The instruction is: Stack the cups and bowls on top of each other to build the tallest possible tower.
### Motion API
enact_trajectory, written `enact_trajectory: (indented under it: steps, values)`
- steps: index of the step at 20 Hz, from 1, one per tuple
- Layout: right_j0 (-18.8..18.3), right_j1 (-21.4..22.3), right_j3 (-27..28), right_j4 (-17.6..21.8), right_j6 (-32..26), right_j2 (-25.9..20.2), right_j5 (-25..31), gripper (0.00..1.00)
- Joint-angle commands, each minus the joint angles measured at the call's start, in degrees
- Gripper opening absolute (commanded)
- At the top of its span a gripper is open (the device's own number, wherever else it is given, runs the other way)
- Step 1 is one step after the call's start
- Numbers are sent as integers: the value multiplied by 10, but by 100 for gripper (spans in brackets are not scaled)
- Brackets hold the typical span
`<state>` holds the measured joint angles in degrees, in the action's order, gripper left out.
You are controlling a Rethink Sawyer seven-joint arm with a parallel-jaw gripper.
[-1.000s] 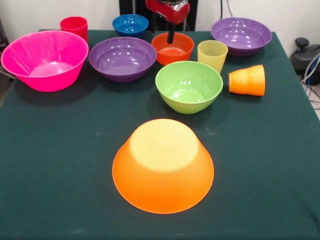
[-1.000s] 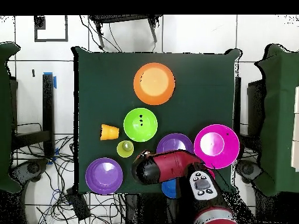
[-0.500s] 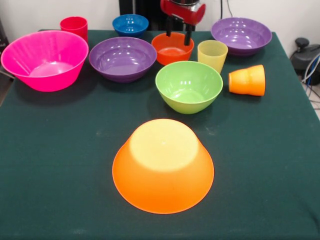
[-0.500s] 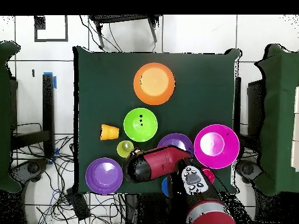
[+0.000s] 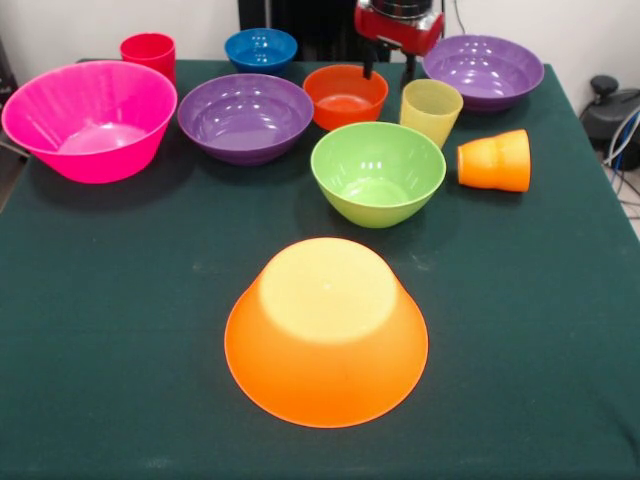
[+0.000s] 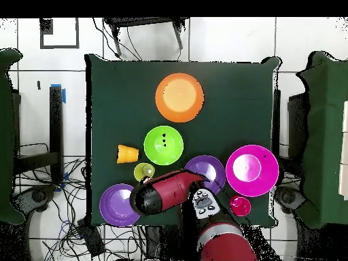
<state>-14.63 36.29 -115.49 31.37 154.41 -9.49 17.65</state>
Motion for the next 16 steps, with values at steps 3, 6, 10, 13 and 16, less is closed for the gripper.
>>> enact_trajectory:
  steps: [3,6,10,13,16]
  values:
    - [42,-48,37,27,11,17,-46,100]
    - [65,-65,51,32,22,44,-62,100]
    - [122,-85,76,45,38,102,-69,100]
    - [148,-97,86,58,33,139,-78,100]
    - [151,-106,87,62,23,155,-92,100]
